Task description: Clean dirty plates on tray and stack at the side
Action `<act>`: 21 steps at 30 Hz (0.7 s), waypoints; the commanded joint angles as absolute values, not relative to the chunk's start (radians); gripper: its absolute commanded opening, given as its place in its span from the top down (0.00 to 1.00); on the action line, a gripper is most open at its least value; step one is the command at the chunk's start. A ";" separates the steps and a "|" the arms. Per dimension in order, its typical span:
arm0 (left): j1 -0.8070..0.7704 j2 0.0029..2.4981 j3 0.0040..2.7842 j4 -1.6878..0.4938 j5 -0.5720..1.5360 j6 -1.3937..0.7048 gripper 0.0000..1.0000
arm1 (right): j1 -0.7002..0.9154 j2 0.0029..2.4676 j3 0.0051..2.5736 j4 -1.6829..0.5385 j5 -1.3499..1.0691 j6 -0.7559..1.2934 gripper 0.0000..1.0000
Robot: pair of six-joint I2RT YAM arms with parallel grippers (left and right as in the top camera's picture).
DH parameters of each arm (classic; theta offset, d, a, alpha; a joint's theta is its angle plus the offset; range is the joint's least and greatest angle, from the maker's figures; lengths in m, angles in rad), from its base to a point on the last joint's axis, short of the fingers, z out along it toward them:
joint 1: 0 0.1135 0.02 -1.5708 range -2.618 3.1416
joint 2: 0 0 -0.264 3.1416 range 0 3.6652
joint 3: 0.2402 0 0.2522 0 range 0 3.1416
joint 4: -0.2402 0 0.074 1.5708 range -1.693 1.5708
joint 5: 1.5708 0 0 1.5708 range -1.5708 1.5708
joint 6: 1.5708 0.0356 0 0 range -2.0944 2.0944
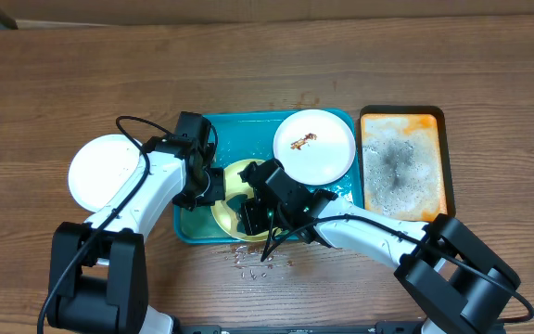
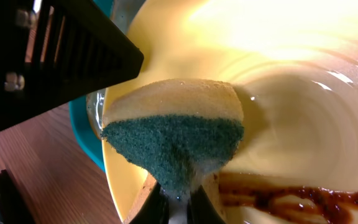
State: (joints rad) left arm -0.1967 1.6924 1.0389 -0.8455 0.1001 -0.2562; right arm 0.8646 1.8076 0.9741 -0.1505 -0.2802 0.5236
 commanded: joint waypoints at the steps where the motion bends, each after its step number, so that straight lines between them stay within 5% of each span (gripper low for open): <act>1: -0.205 1.689 1.035 -0.844 0.105 -0.270 0.96 | 0.869 1.811 0.970 -0.138 -0.271 0.528 0.96; 21: -0.205 1.689 1.035 -0.845 0.105 -0.270 0.96 | 0.870 1.884 0.970 -0.128 -0.278 0.536 0.96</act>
